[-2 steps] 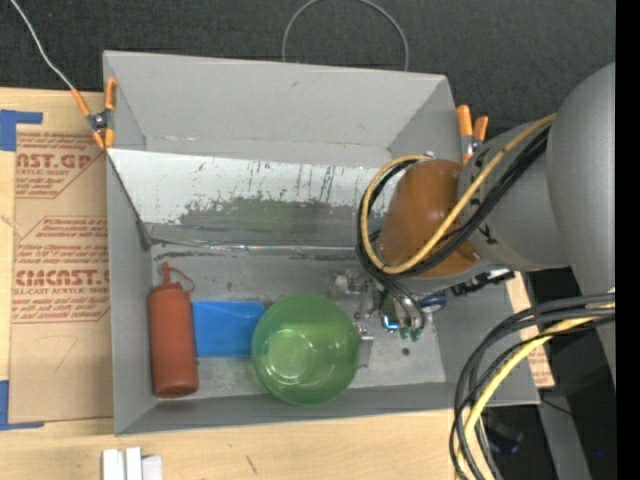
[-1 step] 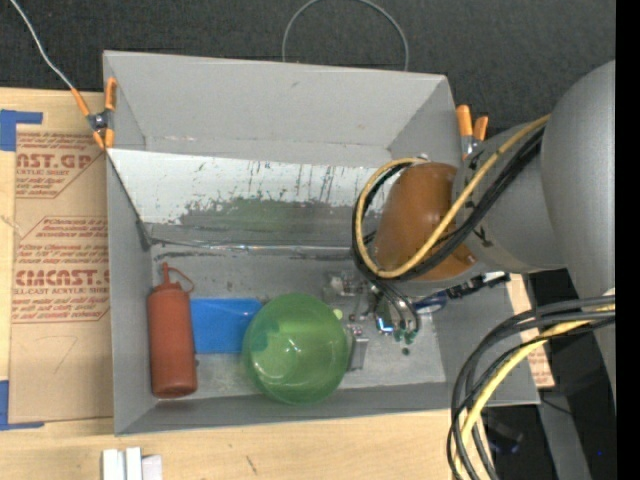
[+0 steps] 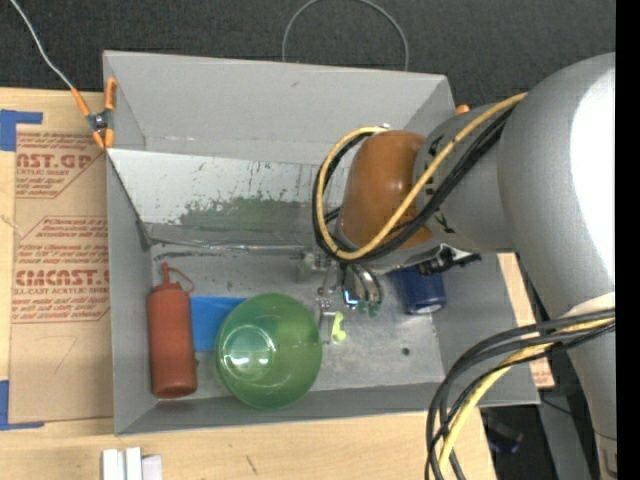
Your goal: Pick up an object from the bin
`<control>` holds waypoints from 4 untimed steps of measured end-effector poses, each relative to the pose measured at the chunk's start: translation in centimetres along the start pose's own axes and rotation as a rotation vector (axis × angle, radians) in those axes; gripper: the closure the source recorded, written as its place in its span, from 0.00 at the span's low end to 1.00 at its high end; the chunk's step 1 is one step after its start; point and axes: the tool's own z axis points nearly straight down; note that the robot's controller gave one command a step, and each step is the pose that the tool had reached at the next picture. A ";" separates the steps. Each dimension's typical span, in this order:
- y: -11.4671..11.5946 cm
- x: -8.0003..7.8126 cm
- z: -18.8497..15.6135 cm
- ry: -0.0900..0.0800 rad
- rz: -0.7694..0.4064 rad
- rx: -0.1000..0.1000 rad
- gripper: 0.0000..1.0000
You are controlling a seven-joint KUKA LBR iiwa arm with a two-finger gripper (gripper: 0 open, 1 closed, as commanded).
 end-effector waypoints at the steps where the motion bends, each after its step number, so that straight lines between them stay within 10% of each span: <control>1: 1.8 -1.6 1.2 -0.003 0.059 -0.002 0.00; 2: 5.4 3.5 1.2 0.002 0.042 0.000 0.00; 3: 8.5 2.2 1.2 -0.007 -0.025 -0.003 0.00; 4: 7.7 3.2 1.2 0.002 0.092 0.002 1.00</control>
Offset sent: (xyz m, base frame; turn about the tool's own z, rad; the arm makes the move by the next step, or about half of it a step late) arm -0.0285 0.0546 -0.0113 0.0457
